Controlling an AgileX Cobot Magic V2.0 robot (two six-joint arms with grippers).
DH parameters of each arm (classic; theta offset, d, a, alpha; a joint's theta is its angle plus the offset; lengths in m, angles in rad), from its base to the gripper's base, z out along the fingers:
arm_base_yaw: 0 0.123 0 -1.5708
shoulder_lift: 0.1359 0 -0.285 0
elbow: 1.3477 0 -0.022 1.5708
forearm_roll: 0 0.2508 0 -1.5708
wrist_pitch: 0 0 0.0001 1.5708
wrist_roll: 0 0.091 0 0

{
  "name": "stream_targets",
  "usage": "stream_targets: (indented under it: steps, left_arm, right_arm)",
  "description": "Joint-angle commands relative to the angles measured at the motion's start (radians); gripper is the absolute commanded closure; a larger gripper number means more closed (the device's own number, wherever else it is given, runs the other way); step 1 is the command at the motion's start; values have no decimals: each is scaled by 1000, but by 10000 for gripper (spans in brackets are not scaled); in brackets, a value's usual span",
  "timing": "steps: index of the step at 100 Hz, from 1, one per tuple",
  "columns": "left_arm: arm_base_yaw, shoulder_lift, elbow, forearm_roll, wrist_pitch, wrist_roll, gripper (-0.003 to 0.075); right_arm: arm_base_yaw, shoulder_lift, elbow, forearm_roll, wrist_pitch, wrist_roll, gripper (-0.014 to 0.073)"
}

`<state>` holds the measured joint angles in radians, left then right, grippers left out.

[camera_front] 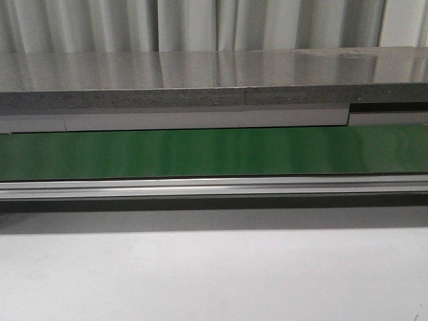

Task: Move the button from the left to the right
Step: 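Close the left gripper around the yellow-capped button's black body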

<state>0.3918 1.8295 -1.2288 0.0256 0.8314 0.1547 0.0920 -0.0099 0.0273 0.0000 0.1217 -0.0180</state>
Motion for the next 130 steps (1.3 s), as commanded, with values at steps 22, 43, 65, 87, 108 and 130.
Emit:
stream_targets:
  steps: [22,43,65,87,108,130]
  left_arm:
    - [3,9,-27,-36,-22,23,136]
    - [3,47,-27,-43,-20,23,164]
    - [3,47,-27,-45,-21,23,429]
    - [3,47,-27,-45,-18,23,710]
    - [3,37,-66,-70,31,23,741]
    - [3,-22,-184,-95,125,23,741]
  right_arm:
    - [0,-20,-15,0,-86,0,661]
    - [0,-20,-15,0,-86,0,661]
    - [0,-20,-15,0,-86,0,661]
    - [0,-20,-15,0,-86,0,661]
    - [0,-20,-15,0,-86,0,661]
    - [0,-20,-15,0,-86,0,661]
